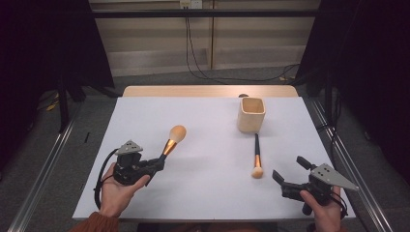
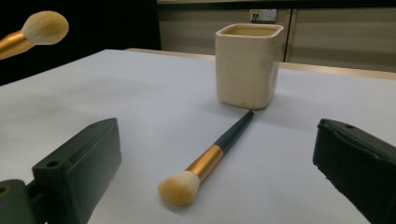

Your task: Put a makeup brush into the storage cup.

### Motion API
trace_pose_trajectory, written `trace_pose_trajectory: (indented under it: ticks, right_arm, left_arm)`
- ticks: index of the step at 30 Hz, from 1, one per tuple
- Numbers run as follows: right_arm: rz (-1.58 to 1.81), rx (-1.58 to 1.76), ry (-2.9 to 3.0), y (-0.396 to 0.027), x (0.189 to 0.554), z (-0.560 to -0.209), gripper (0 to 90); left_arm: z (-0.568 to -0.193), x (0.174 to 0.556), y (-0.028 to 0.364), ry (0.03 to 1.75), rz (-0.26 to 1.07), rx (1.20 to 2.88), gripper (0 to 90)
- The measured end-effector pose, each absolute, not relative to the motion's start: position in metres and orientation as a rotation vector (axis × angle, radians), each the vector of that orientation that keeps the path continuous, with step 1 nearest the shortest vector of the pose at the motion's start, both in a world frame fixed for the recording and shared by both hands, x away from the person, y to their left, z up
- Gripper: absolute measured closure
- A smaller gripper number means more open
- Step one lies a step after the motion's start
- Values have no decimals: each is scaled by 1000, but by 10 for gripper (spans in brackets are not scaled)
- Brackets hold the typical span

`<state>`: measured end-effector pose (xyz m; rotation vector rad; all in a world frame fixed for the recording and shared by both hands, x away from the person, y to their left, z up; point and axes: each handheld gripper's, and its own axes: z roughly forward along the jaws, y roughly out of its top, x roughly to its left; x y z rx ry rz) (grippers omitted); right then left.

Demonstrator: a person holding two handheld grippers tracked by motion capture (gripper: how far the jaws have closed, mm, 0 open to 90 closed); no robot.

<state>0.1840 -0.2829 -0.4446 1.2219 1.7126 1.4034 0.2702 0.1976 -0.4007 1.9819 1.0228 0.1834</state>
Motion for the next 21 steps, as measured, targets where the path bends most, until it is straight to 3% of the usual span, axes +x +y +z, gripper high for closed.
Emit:
trace_pose_trajectory:
  ticks: [21]
  right_arm:
    - [1645,1011,1847,-239,199,-431,4]
  left_arm:
    - [-383,270,169,874,186,1858,754]
